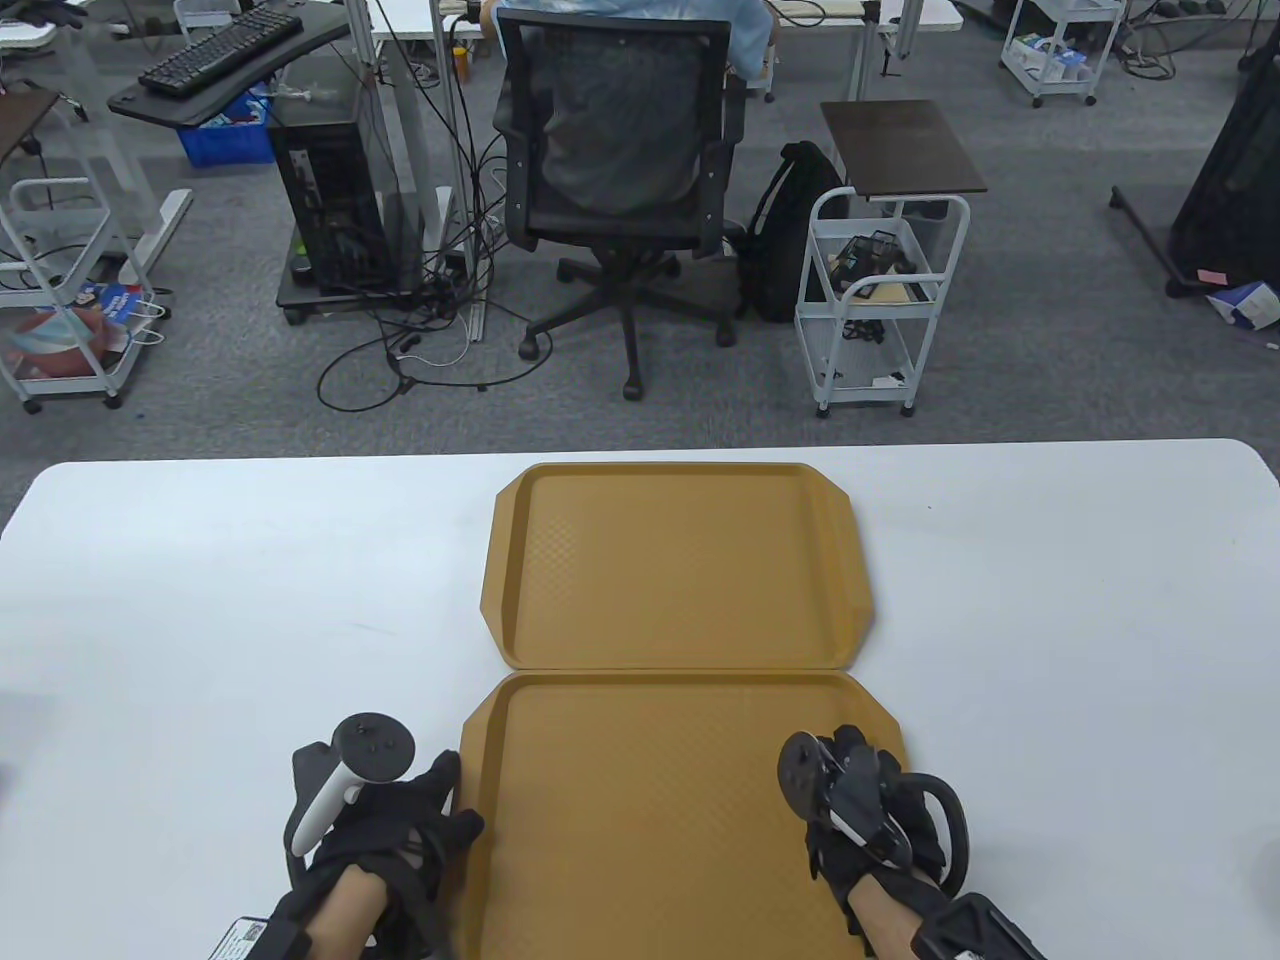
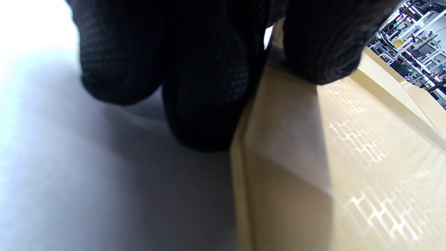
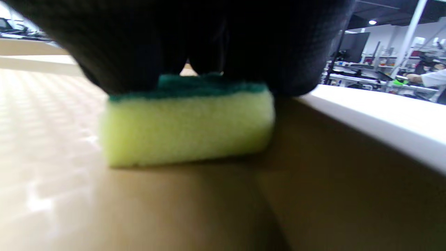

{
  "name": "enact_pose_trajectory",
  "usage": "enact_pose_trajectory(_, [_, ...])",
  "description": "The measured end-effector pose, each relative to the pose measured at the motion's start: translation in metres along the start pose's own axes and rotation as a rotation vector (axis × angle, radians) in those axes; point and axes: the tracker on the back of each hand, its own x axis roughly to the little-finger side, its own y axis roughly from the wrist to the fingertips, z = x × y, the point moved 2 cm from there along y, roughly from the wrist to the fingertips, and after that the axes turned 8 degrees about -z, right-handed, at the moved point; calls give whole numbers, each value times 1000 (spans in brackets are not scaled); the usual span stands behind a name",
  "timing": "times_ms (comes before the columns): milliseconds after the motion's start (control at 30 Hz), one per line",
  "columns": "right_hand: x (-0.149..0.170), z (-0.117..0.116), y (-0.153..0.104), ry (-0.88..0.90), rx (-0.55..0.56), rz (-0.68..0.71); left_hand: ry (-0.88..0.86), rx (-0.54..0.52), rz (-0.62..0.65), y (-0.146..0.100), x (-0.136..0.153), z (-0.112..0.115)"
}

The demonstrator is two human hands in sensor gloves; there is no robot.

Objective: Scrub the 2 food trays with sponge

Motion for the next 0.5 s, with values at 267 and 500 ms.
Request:
enact_pose_trajectory(267, [-2,-2,10,16,-39,-41,3,1,2,0,0,0])
enact_pose_trajectory(500, [-12,-2,9,76,-147,-5,3,1,2,0,0,0])
